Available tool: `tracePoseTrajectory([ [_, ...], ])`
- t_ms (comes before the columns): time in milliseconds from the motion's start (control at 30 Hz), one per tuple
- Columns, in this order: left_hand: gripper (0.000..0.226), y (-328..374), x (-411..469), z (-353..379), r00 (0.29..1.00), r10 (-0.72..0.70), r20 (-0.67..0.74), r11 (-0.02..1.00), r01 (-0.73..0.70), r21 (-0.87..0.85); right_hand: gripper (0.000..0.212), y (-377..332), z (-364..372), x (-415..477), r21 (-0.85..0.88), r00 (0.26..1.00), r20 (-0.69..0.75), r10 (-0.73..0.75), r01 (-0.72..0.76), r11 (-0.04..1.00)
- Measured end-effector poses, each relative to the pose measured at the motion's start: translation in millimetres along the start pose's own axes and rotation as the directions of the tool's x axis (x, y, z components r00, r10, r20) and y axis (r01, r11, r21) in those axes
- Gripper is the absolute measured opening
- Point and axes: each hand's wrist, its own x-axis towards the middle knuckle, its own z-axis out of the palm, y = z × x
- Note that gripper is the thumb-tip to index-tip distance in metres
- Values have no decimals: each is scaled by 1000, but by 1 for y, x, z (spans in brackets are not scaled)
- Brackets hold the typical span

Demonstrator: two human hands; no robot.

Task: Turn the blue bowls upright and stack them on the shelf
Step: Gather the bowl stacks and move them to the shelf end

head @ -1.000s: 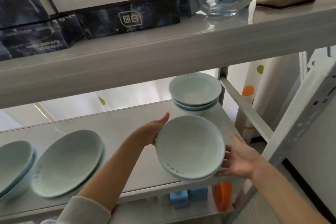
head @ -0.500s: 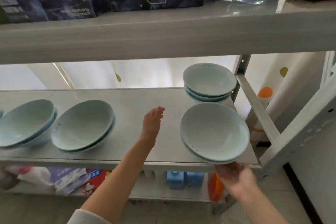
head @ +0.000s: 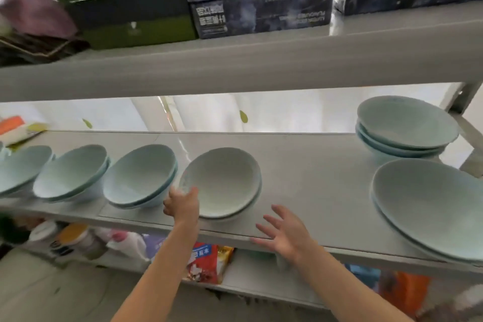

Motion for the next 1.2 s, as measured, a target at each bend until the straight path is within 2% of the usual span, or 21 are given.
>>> tracePoseTrajectory([
  [67,54,-6,9,-9,983,-64,174,980,94,-175,43,2,32,10,-67,999,40,-12,14,998],
  [133,33,-10,16,-14,946,-86,313,927,191,-322,47,5,54,18,-105,998,63,-30,37,994],
  [167,28,-11,18,-14,934,-92,345,917,214,-336,47,6,59,21,-117,997,61,-42,49,992],
  [333,32,-8,25,-11,904,-57,424,911,221,-349,45,6,63,27,-67,995,27,-93,95,993],
  [500,32,10,23,12,835,-27,549,917,239,-318,47,-16,49,25,13,988,-36,-151,152,988],
  [833,23,67,6,94,568,-79,819,862,452,-230,46,-84,0,37,218,950,-166,-265,298,929],
  [933,31,84,1,122,531,-66,845,847,477,-233,45,-107,-13,43,235,933,-207,-293,339,911],
  [1067,29,96,-8,147,508,-7,861,835,477,-274,45,-128,-22,56,255,906,-271,-326,394,883],
  [1200,38,104,-12,164,490,61,869,785,514,-345,46,-137,-24,67,304,873,-322,-367,462,833],
])
